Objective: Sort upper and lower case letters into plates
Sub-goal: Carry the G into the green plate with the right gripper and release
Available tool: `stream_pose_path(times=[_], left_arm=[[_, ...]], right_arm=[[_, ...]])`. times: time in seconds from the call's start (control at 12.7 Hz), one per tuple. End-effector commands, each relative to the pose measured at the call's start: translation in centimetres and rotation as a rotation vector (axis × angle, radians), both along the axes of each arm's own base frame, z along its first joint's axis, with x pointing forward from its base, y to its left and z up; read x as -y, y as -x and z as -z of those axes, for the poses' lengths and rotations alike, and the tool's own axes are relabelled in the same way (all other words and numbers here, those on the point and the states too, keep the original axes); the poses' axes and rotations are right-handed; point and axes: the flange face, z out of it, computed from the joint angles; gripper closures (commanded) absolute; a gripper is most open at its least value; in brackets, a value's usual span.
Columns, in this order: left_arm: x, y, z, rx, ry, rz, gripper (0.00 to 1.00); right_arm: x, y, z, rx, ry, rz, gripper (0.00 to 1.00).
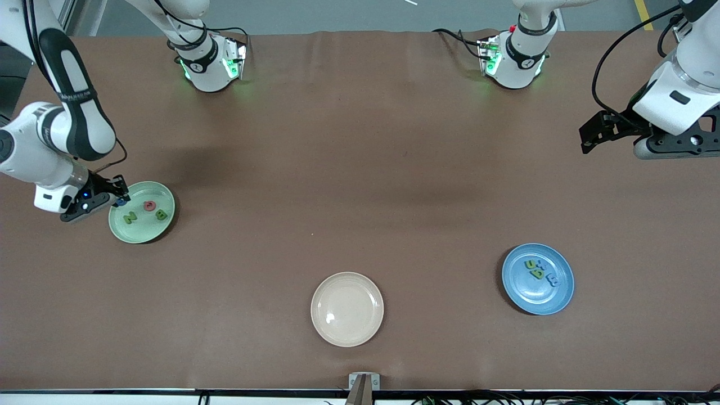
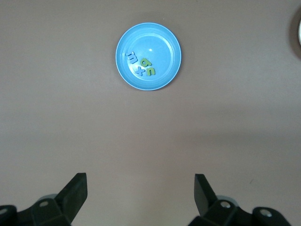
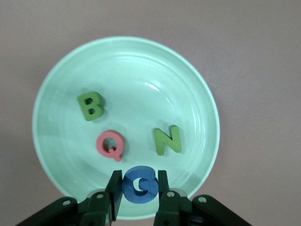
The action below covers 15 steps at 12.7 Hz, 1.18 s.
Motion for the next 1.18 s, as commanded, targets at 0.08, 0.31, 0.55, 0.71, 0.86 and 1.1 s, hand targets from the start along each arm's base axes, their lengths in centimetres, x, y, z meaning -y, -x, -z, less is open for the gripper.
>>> stream_pose_path(times=[0.08, 0.31, 0.55, 0.71, 0.86, 1.1], left_arm=[[0.0, 0.4, -0.6, 0.006, 0.016, -0.006, 0.00], [0.0, 0.1, -1.2, 0.028, 0.023, -0.007, 0.00], [0.0, 0.2, -1.2, 0.030, 0.022, -0.005, 0.00], [0.0, 0.2, -1.3, 0.031, 0.023, -0.005, 0.00], [0.0, 0.1, -1.1, 0.030, 0.021, -0.005, 0.00], [0.1, -0.3, -0.9, 0.037, 0.026, -0.005, 0.00]], right_arm=[[0.5, 0.3, 3.2, -0.014, -0.019, -0.007, 0.86], [0.7, 0.7, 4.3, -0.032, -0.027, -0.003, 0.84], [0.5, 0.5, 3.8, -0.035, -0.027, 0.008, 0.10], [0.5, 0.1, 1.0, -0.019, -0.020, 0.000, 0.00], [-0.6, -0.3, -4.3, -0.021, -0.024, 0.004, 0.00], [-5.1, 0.3, -13.0, -0.047, -0.007, 0.150, 0.00]])
